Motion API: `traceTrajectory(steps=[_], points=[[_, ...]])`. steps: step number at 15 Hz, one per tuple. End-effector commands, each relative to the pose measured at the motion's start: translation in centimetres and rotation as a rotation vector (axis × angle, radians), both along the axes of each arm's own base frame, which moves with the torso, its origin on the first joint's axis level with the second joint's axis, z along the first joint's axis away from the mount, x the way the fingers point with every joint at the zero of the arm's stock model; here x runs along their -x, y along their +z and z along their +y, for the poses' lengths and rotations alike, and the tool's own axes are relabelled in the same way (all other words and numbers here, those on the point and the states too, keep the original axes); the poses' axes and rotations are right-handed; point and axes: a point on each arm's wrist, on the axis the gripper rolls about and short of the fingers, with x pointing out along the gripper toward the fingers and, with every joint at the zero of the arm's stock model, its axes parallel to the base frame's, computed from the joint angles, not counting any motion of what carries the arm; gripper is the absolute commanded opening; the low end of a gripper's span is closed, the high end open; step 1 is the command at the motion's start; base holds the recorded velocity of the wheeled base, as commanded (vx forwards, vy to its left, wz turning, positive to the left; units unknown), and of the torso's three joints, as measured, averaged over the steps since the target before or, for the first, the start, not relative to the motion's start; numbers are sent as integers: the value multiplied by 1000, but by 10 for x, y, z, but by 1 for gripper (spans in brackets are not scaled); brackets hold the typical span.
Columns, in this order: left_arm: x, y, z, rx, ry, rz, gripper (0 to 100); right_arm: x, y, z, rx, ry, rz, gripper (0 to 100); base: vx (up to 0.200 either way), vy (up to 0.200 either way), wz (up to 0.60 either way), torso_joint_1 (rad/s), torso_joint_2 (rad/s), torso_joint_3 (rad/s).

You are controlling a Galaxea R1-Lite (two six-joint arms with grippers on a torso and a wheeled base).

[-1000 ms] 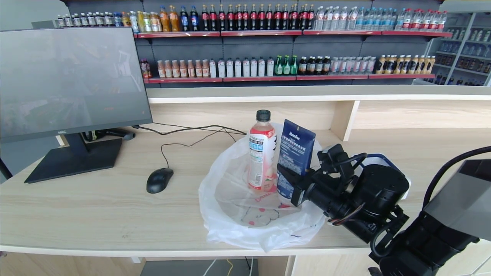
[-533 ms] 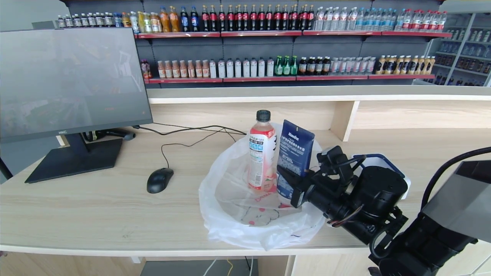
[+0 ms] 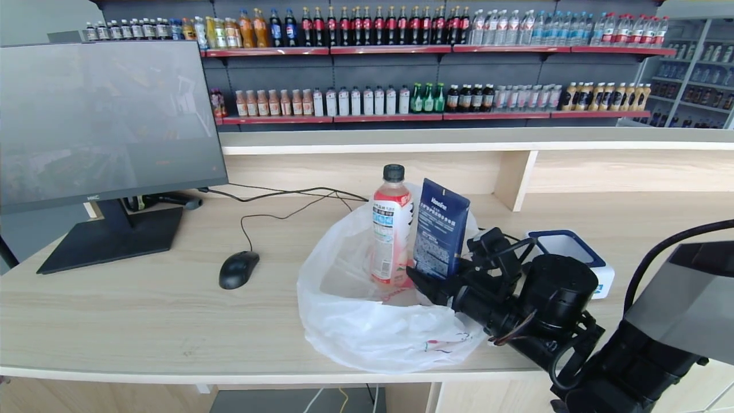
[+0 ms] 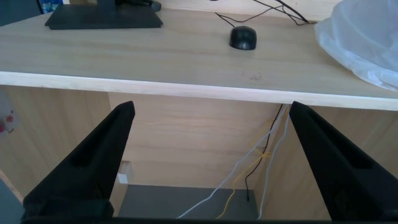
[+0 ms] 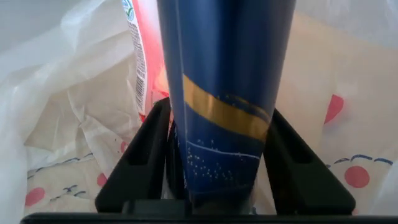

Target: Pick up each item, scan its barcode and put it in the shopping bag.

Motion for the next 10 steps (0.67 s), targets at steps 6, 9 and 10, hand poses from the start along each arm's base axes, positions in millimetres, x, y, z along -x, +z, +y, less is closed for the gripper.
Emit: traceTrajectory(steps=[6,9,10], points=[[0,0,0,0,0,0,100,4,14,-2,-31,2,-43,100,0,0,0,0,0,0],[0,0,0,0,0,0,100,9,27,-5,-52,2,-76,100,0,0,0,0,0,0],[0,0,0,0,2,-1,100,11,32,-7,-61,2,-90,100,0,0,0,0,0,0]])
